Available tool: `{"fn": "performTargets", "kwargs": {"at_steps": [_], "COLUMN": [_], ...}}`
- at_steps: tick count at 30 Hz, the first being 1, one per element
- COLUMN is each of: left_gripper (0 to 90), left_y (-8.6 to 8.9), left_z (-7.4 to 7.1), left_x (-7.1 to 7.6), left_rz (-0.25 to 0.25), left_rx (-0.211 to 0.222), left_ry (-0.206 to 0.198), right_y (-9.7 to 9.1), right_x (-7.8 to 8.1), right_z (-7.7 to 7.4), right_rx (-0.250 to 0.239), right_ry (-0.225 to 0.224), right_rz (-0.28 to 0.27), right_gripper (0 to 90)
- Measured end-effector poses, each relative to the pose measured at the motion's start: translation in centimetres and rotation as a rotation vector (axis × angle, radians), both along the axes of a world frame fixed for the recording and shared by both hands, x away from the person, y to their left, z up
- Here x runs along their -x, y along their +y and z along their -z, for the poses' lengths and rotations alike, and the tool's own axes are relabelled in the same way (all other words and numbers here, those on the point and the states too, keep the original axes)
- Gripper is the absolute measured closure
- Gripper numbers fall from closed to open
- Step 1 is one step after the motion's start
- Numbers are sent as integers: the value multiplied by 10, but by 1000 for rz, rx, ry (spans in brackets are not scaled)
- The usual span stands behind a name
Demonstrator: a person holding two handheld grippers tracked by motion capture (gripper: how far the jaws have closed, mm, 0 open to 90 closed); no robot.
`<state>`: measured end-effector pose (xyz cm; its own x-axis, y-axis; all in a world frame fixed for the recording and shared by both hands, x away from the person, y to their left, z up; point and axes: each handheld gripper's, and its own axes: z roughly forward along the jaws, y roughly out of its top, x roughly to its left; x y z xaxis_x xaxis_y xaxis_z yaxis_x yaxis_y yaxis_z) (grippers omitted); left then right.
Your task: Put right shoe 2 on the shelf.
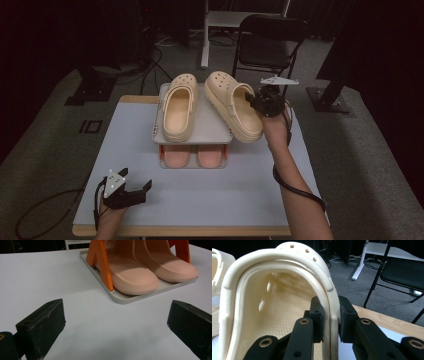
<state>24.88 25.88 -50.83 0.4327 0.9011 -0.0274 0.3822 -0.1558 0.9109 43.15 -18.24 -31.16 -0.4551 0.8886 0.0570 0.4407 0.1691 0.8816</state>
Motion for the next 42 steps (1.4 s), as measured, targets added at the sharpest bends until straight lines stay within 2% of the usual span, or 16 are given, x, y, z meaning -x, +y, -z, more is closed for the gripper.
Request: {"fn": "performTargets", "kwargs": {"at_steps": [9, 15, 18, 21, 24, 27, 33, 42], "left_gripper": [17, 16, 17, 17, 16, 17, 17, 17], "left_y": [1, 2, 2, 2, 1, 1, 1, 0], "left_z": [0, -1, -1, 0, -1, 0, 0, 0], "left_x": [0, 0, 0, 0, 0, 0, 1, 0], "left_rz": [2, 4, 4, 5, 5, 5, 6, 9], "left_rx": [3, 4, 4, 3, 7, 5, 7, -2], "left_ry": [-5, -5, -5, -4, -5, -4, -4, -1], "right_y": [23, 37, 38, 40, 41, 38, 38, 19], "right_x": [-13, -19, -19, -19, -18, -17, -6, 13], "right_z": [4, 8, 9, 9, 9, 8, 6, 5], "right_rx": [14, 56, 36, 43, 30, -7, -22, -60], "right_ry": [36, 63, 63, 64, 58, 69, 33, 11], "right_rz": [26, 59, 61, 73, 58, 12, -19, -58], "right_gripper": [764, 763, 762, 758, 727, 679, 549, 539]}}
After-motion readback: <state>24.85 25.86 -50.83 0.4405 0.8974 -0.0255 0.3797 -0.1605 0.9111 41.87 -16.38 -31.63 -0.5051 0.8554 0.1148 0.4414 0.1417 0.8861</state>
